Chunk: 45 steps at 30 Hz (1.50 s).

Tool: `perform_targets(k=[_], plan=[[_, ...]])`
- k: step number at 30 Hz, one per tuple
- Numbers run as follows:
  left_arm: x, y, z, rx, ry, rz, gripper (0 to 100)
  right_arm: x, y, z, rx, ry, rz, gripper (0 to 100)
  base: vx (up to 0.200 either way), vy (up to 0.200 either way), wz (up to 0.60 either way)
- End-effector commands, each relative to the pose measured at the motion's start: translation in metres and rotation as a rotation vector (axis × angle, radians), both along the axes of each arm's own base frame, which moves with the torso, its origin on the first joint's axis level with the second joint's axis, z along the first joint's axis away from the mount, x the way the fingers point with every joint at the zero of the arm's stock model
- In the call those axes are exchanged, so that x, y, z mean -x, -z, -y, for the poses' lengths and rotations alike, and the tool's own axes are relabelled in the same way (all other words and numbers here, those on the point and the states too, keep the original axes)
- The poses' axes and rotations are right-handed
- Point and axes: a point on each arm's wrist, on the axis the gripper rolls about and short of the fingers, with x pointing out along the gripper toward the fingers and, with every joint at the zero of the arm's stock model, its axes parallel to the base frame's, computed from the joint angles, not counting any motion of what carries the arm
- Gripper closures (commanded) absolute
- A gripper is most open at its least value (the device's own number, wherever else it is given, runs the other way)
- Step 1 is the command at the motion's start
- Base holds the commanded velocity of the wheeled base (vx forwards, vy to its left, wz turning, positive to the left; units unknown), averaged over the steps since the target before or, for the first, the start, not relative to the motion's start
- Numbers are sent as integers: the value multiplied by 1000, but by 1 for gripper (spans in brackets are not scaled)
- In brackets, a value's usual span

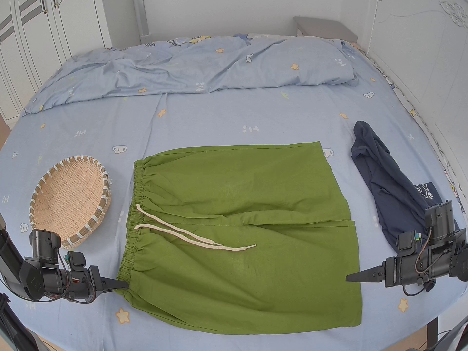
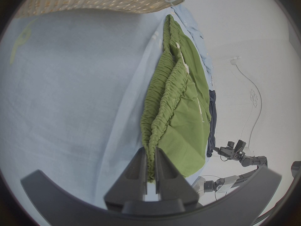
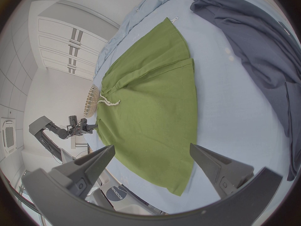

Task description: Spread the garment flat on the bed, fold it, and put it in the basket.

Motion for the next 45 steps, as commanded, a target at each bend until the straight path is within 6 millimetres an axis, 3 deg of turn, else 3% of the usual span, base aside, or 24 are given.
perform_targets(k=[1, 8, 15, 40, 41, 45], plan=[[9, -3, -2, 6, -11, 5, 100, 17, 15, 4, 16, 0, -74, 0, 0, 0, 0], [15, -8, 0, 26, 5, 28, 100, 38, 35, 6, 32, -14, -191, 0, 0, 0, 0], [14, -8, 1, 26, 12, 31, 100, 35, 61, 5, 66, -64, -267, 0, 0, 0, 0], [15, -8, 1, 26, 12, 28, 100, 27, 70, -5, -41, -145, -253, 0, 0, 0, 0], [14, -7, 1, 27, 10, 25, 100, 27, 70, -4, -42, -141, -255, 100, 0, 0, 0], [13, -7, 0, 27, 7, 25, 100, 28, 70, -2, -45, -128, -263, 100, 0, 0, 0]])
